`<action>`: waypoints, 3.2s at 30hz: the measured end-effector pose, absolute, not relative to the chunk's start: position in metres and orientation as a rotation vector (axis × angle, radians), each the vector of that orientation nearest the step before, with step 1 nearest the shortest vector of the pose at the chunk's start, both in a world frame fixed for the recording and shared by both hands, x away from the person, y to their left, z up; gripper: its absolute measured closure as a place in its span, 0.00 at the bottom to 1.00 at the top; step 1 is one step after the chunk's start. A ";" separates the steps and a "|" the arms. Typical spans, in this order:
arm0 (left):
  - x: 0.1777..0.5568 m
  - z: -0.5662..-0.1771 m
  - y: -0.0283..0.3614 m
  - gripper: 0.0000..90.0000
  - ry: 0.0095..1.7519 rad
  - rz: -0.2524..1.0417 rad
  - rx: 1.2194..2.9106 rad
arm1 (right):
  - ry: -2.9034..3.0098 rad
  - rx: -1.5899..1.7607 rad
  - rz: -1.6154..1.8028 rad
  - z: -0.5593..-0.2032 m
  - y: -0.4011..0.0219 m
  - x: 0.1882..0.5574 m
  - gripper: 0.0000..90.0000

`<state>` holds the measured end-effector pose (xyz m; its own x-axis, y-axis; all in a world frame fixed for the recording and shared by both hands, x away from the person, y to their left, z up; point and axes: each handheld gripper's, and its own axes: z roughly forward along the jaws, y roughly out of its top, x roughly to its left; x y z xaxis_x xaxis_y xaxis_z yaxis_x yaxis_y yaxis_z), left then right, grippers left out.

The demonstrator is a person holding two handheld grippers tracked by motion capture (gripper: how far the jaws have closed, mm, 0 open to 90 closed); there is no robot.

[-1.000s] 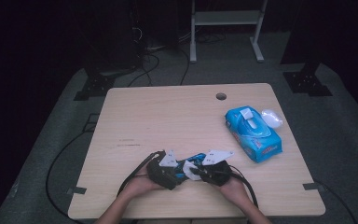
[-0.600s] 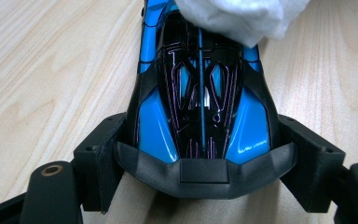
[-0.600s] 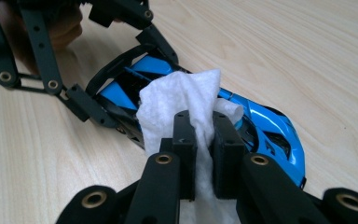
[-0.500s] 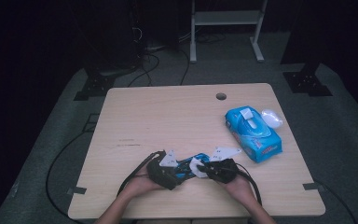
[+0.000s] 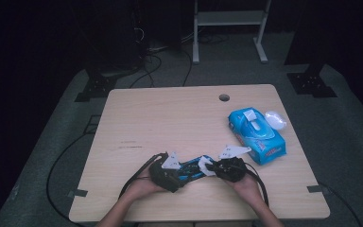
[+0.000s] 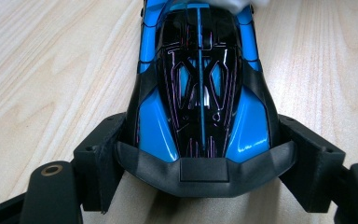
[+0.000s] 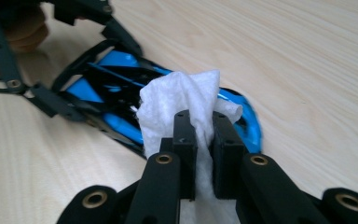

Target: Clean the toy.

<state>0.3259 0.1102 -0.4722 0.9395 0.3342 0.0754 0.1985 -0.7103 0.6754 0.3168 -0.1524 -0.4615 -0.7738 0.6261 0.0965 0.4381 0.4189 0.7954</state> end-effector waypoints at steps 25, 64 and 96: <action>0.327 -0.473 0.110 0.26 0.375 0.245 2.372 | 2.431 1.098 1.212 -0.469 -0.179 0.330 0.91; 0.329 -0.474 0.108 0.30 0.377 0.198 2.360 | 2.497 0.784 1.327 -0.453 -0.119 0.307 0.91; 0.330 -0.475 0.105 0.29 0.394 0.198 2.353 | 2.519 0.734 1.266 -0.454 -0.099 0.309 0.91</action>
<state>0.3296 0.1046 -0.4748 0.9411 0.3368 0.0289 0.2244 -0.6864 0.6918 0.3091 -0.0993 -0.4544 -0.8487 0.5284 0.0202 0.3316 0.5021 0.7987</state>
